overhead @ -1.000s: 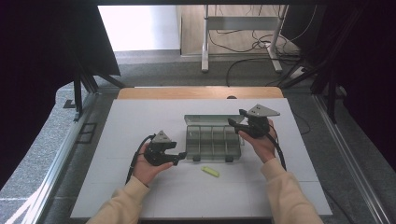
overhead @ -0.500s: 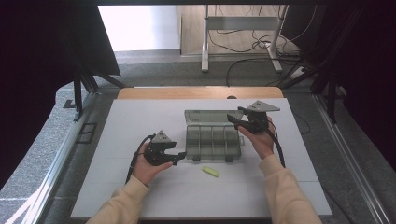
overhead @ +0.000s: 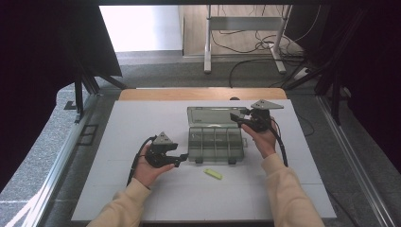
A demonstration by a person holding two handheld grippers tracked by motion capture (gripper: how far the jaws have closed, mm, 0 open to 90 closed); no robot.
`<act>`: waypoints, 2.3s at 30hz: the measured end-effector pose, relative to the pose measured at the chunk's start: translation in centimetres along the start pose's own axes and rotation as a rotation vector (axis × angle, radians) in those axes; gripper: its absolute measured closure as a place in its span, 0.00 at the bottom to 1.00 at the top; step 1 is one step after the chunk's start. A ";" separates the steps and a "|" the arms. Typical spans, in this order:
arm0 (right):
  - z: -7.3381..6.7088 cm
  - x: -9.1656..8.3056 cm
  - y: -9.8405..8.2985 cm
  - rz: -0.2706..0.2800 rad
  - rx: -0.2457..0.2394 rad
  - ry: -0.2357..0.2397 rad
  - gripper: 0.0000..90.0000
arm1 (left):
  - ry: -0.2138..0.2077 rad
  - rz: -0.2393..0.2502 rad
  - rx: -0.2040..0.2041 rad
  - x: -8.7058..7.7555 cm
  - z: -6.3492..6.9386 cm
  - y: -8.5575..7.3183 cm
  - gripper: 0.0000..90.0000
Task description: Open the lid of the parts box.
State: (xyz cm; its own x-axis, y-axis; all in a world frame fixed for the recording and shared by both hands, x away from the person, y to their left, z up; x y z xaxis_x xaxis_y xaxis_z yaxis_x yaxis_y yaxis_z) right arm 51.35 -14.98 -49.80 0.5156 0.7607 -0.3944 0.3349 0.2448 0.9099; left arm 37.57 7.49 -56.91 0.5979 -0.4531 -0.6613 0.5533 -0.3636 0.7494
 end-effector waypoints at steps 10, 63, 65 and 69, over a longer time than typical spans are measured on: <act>0.5 0.1 -0.2 -0.003 0.011 0.005 0.55 | 0.002 -0.002 0.002 0.0 0.0 0.0 0.39; 2.7 2.4 -3.5 -0.094 0.061 0.012 0.62 | 0.005 -0.004 0.013 0.2 -0.1 -0.2 0.38; 2.7 2.4 -3.6 -0.098 0.064 0.011 0.63 | 0.005 -0.004 0.013 0.2 -0.1 -0.2 0.38; 2.8 2.5 -3.8 -0.102 0.070 0.011 0.63 | 0.005 -0.004 0.013 0.2 -0.1 -0.2 0.38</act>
State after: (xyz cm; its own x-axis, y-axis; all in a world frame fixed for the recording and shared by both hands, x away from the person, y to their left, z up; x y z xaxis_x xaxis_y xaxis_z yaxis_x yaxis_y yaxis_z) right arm 53.60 -15.72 -54.60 0.4674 0.7408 -0.4824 0.4395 0.2788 0.8539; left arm 37.62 7.62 -57.19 0.5981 -0.4477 -0.6647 0.5485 -0.3760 0.7468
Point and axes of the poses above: each handheld gripper's, and its own axes: x roughly forward along the jaws, y roughly out of its top, z roughly to its right, the point moved 10 cm from there along x, roughly forward along the jaws, and after that the axes turned 11 degrees about y, right-handed, at the moved point
